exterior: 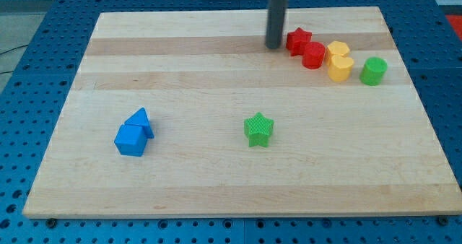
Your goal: Push the green star into the red circle
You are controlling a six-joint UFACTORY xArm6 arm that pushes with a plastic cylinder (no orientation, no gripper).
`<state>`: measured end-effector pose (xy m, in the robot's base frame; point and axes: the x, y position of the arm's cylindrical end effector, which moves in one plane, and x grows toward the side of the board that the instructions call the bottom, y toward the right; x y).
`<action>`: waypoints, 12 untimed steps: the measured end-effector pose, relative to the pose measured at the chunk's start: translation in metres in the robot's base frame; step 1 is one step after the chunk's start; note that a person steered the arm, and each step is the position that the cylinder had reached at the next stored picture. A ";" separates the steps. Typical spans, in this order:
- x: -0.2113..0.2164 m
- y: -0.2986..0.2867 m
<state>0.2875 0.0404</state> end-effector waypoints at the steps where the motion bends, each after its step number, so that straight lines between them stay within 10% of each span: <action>1: 0.067 -0.017; 3: 0.236 0.115; 4: 0.262 0.068; 6: 0.180 -0.036; 8: 0.228 -0.096; 12: 0.122 -0.065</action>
<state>0.4095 -0.0245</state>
